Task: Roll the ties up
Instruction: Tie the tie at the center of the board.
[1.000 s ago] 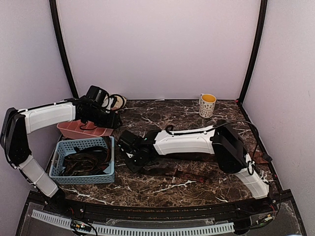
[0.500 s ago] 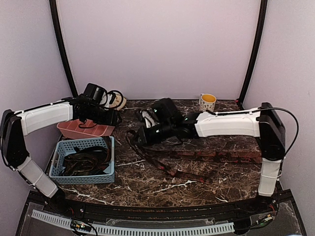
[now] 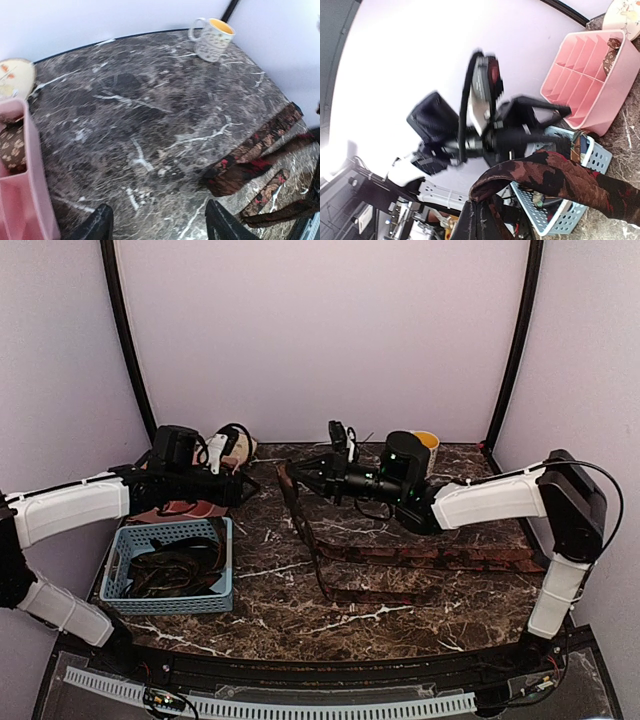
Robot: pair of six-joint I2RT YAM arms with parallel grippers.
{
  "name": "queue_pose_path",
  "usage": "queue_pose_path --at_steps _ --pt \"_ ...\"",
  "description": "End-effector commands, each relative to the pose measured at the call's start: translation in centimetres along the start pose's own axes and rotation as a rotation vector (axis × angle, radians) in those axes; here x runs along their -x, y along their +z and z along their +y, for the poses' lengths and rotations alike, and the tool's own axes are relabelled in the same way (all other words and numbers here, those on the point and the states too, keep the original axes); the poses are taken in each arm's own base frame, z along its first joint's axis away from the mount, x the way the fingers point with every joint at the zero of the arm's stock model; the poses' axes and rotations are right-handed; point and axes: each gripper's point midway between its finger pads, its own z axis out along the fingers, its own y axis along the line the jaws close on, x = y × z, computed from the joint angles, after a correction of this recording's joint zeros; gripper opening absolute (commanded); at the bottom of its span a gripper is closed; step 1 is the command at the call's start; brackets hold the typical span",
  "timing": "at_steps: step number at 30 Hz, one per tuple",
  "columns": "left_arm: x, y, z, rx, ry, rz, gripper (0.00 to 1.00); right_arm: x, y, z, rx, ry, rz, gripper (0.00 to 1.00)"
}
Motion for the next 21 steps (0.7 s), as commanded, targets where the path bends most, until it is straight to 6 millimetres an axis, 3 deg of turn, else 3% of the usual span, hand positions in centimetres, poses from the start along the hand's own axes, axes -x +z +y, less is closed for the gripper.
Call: queue_pose_path --at_steps 1,6,13,17,21 --pt "0.1 -0.5 -6.9 -0.241 0.186 -0.140 0.64 1.4 -1.2 3.3 0.162 0.041 -0.063 0.00" --pt "-0.8 0.4 -9.8 -0.356 0.237 -0.170 0.59 1.9 -3.7 0.7 0.191 0.201 -0.127 0.00" --pt "1.2 0.2 -11.1 -0.394 0.300 -0.330 0.66 1.1 -5.7 -2.0 0.237 0.335 -0.138 0.00" --pt "1.3 1.8 -10.7 -0.354 0.348 -0.273 0.65 0.4 -7.6 -7.2 0.047 0.409 -0.170 0.00" --pt "1.2 2.6 -9.9 -0.308 0.343 -0.239 0.63 -0.4 -11.4 -12.8 -0.118 0.542 -0.250 0.04"
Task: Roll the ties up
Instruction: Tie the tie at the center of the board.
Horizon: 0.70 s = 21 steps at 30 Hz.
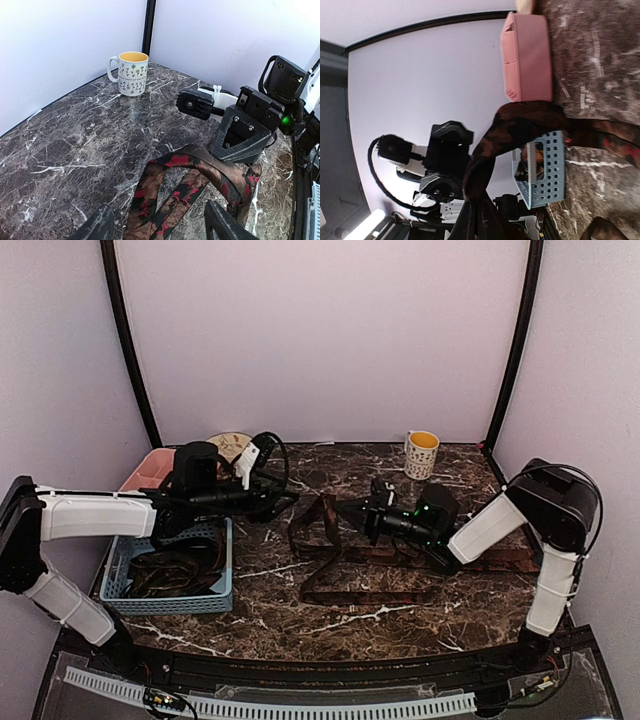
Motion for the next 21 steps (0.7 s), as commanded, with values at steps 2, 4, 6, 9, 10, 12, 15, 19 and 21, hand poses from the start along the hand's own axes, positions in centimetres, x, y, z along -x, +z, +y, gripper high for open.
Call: queue_pose_path --at_steps 2,4,6,9,10,12,15,19,21 --pt "0.2 0.4 0.8 0.047 0.034 0.032 0.62 2.8 -4.4 -5.3 -0.144 0.143 -0.137 0.07" --pt "-0.4 0.6 1.0 0.050 0.024 0.059 0.61 3.1 -5.6 -7.3 -0.196 0.180 -0.166 0.13" --pt "-1.2 0.8 1.2 0.058 0.011 0.089 0.61 3.3 -6.2 -8.8 -0.251 0.193 -0.174 0.19" --pt "-2.6 1.0 1.6 0.074 0.000 0.154 0.61 3.8 -7.5 -9.9 -0.349 0.164 -0.183 0.31" --pt "-3.2 1.1 1.6 0.072 -0.003 0.176 0.61 4.1 -8.1 -10.0 -0.388 0.133 -0.191 0.34" --pt "-4.2 1.3 1.3 0.055 -0.005 0.216 0.60 4.9 -9.6 -10.0 -0.490 0.070 -0.215 0.41" --pt "-6.1 1.7 0.1 0.007 -0.003 0.299 0.57 5.9 -12.0 -9.3 -0.661 -0.064 -0.239 0.49" --pt "-9.2 1.9 -3.0 -0.063 -0.020 0.395 0.56 6.2 -14.2 -7.6 -0.792 -0.205 -0.229 0.57" --pt "-10.4 1.6 -3.5 -0.058 -0.060 0.421 0.55 5.6 -15.2 -8.2 -0.851 -0.222 -0.191 0.58"
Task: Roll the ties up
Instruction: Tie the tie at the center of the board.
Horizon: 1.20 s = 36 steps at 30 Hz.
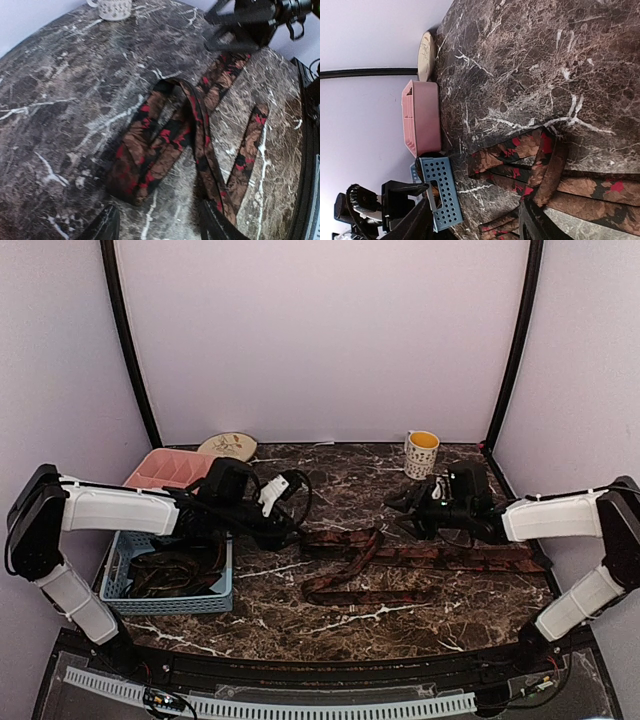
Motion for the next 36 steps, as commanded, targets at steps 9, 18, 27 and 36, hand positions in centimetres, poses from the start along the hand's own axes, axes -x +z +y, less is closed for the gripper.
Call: queue_pose_path --at_steps 9,18,27,36 --pt "-6.9 1.8 -4.8 -0.117 -0.117 0.207 0.53 -5.3 -1.8 -1.6 -0.127 -0.344 0.214 0.46" --pt "-6.9 1.1 -4.5 -0.074 -0.221 0.155 0.45 -12.4 0.0 -0.5 -0.197 -0.704 0.305 0.42" --pt "-2.7 -2.3 -0.6 -0.021 -0.339 -0.003 0.54 -19.1 4.4 -3.0 -0.425 -1.117 0.413 0.43" --pt "-1.6 -3.0 -0.3 -0.006 -0.316 -0.024 0.54 -20.2 7.1 -5.3 -0.571 -1.258 0.445 0.45"
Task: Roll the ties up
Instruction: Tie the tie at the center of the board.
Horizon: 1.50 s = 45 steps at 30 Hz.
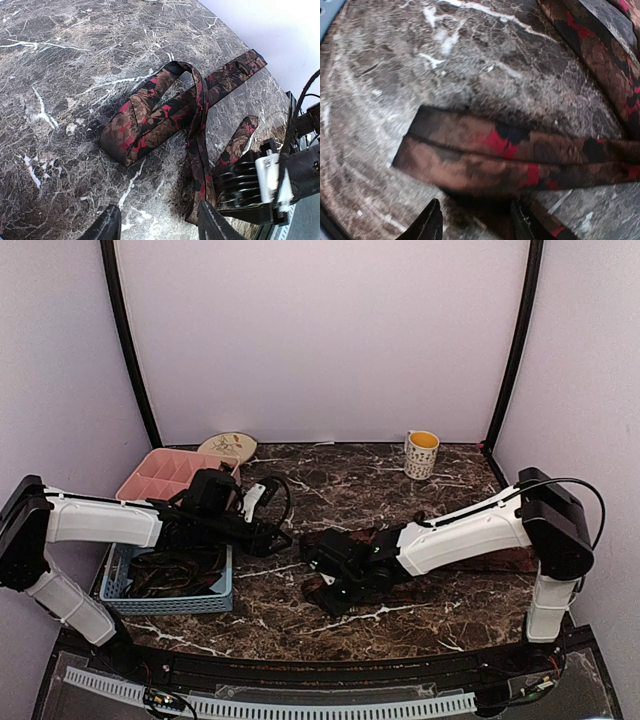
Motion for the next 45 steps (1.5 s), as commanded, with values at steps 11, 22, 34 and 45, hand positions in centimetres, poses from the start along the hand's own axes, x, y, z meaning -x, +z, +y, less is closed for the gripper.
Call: queue_pose_path --at_steps 11,22,34,45 --pt "4.2 -4.2 0.9 0.056 0.011 -0.135 0.53 1.5 -0.1 3.9 0.046 -0.082 0.040 0.00" --pt "6.8 -5.5 0.3 0.053 0.119 -0.196 0.55 18.7 -25.1 9.0 0.929 0.174 -0.607 0.00" --pt "6.2 -1.7 -0.7 0.026 0.274 -0.115 0.58 12.4 -28.8 -10.8 0.843 0.771 -0.987 0.00" --pt "5.3 8.2 -2.0 0.011 0.425 0.086 0.52 1.6 -23.0 -22.4 0.565 1.277 -1.021 0.00"
